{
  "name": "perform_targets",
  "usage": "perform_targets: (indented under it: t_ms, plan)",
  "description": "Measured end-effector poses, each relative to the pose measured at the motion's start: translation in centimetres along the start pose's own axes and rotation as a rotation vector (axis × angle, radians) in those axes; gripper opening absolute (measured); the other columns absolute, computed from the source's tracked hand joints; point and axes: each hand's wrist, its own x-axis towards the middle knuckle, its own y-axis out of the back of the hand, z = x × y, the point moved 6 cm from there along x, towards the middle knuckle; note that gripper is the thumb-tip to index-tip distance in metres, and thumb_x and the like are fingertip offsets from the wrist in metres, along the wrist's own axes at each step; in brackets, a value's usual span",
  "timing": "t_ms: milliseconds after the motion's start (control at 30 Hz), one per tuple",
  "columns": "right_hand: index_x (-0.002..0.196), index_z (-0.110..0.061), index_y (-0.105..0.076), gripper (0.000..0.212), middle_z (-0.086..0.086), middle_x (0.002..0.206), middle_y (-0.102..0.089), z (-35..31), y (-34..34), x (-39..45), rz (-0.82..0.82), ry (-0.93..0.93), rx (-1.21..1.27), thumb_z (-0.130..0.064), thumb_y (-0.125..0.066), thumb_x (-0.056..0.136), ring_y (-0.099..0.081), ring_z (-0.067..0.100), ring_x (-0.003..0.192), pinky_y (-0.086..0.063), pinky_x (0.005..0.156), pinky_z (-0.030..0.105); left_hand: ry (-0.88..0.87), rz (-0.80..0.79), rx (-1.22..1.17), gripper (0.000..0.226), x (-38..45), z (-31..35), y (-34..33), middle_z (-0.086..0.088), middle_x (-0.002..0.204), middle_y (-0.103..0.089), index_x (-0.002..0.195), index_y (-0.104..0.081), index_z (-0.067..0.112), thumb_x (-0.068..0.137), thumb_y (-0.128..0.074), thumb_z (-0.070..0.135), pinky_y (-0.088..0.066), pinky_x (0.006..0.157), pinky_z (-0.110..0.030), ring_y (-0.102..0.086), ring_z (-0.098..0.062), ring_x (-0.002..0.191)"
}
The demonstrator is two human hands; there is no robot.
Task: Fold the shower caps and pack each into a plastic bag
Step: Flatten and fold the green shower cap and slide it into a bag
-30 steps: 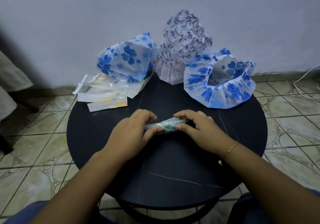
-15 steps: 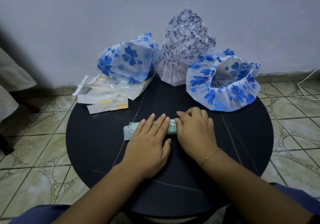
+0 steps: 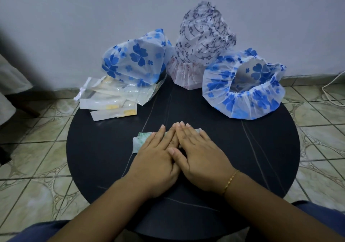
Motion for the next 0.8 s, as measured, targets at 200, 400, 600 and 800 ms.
perform_targets:
  t_ms: [200,400,600,800]
  plan:
    - [0.148,-0.027,0.008,0.083,-0.011,0.157,0.009,0.3,0.3,-0.1,-0.016,0.009,-0.067,-0.061,0.014,0.072,0.02,-0.007,0.13,0.018,0.111,0.03,0.119,-0.008,0.022,0.078,-1.7,-2.5,0.0,0.014,0.149,0.026,0.137,0.026,0.028,0.07,0.011,0.065,0.016,0.111,-0.019,0.025,-0.002,0.138]
    - [0.148,-0.027,0.006,0.08,-0.011,0.157,0.009,0.2,0.4,-0.3,-0.021,0.004,-0.103,-0.057,0.015,0.075,0.015,-0.003,0.137,0.019,0.111,0.033,0.235,-0.035,0.02,0.081,-3.6,-4.6,0.5,0.017,0.147,0.026,0.135,0.026,0.032,0.065,0.011,0.07,0.011,0.112,-0.021,0.023,0.002,0.137]
    - [0.149,-0.027,0.004,0.054,-0.011,0.157,0.008,0.0,0.7,-0.6,-0.06,-0.042,-0.08,-0.043,-0.011,0.099,0.012,0.0,0.141,0.018,0.114,0.036,0.395,0.041,0.009,0.087,-4.1,-5.6,1.1,0.009,0.155,0.014,0.148,0.012,0.02,0.078,0.001,0.069,0.008,0.114,-0.025,0.014,-0.002,0.14]
    - [0.149,-0.027,-0.003,0.052,-0.01,0.158,0.002,-0.3,1.2,-0.9,-0.078,-0.061,-0.056,-0.041,-0.009,0.1,0.008,0.001,0.142,0.022,0.111,0.042,0.151,0.274,0.007,0.068,-2.4,-2.3,3.3,0.01,0.153,0.013,0.144,0.01,0.023,0.085,-0.001,0.056,0.013,0.113,-0.023,0.017,-0.005,0.141]
